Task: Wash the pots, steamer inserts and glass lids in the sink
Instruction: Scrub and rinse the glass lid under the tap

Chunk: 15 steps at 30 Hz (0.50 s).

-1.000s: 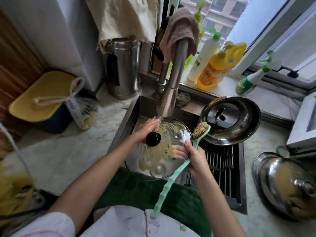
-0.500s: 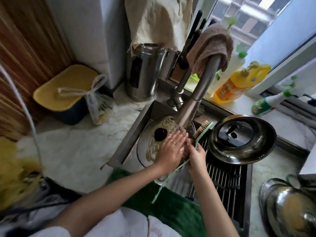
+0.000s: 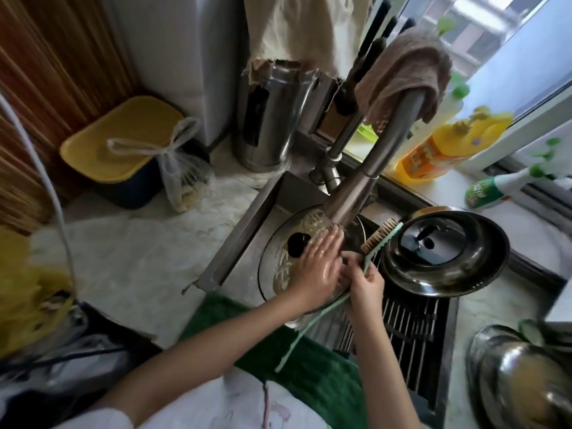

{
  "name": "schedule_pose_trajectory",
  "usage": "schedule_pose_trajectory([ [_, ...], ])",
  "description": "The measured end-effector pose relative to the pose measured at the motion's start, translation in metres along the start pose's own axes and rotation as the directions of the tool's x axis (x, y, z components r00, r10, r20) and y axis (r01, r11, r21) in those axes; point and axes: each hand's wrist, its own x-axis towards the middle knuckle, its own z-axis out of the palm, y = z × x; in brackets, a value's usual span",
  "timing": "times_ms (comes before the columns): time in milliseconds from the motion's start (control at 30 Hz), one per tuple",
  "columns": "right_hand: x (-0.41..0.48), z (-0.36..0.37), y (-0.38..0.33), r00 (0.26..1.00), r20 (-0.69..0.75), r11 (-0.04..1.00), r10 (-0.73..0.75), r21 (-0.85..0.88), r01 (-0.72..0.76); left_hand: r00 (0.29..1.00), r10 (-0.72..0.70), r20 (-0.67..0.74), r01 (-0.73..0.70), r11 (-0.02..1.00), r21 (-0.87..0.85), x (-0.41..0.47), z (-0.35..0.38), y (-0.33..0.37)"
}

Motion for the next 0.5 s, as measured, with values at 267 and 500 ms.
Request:
schedule_pose_trajectory([
  [267, 0.009, 0.008, -0.006, 0.991, -0.056, 0.980, 0.119, 0.165, -0.108, 0.992, 0.110, -0.062, -0.098, 0.980, 0.172, 0.007, -0.006, 0.013],
  [500, 0.005, 0.035, -0.005, 0.993, 0.036, 0.990, 0.117, 0.080, -0.119, 0.955, -0.275, -0.115, 0.276, 0.961, -0.011, 0.062, -0.027, -0.009],
])
